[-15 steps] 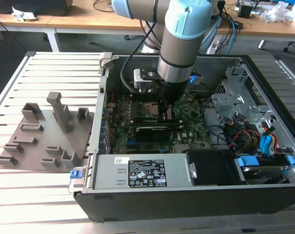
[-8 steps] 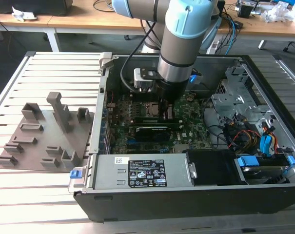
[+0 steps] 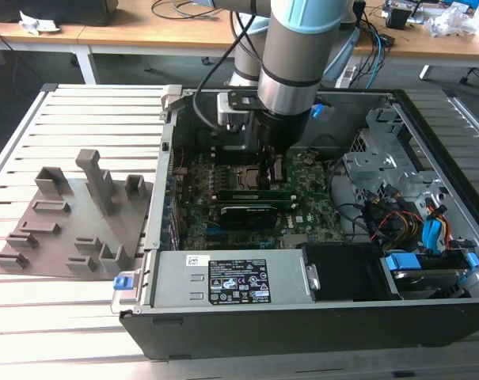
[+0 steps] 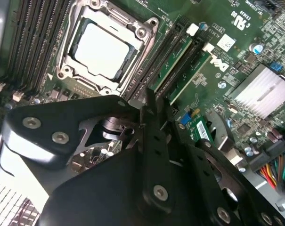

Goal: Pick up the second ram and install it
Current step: 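Insert the second ram into the second slot, then press down the second ram until it locks into place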

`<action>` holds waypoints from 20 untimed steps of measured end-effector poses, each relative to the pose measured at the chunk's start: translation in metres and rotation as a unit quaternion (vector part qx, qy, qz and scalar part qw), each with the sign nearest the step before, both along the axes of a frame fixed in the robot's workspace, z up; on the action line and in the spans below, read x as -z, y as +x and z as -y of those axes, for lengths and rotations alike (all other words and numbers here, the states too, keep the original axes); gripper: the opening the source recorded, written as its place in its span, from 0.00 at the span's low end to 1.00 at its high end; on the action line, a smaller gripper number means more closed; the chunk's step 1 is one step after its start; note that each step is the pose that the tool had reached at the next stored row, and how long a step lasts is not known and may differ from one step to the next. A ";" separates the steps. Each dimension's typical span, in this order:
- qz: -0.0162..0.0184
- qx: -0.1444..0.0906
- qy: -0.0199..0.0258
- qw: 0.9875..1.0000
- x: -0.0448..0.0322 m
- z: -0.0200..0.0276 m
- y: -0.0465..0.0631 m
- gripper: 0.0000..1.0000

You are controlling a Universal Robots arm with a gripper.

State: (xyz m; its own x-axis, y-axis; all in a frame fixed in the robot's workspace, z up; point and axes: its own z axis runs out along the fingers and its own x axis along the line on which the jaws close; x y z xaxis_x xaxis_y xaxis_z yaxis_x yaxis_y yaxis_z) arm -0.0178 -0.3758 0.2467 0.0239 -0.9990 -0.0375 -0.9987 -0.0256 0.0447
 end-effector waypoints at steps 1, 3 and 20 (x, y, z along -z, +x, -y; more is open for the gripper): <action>0.000 0.000 -0.003 1.000 -0.0017 -0.0011 0.000 0.20; 0.000 0.000 -0.006 1.000 -0.0067 -0.0033 0.000 0.11; -0.005 0.000 -0.006 1.000 0.0022 -0.0033 0.034 0.11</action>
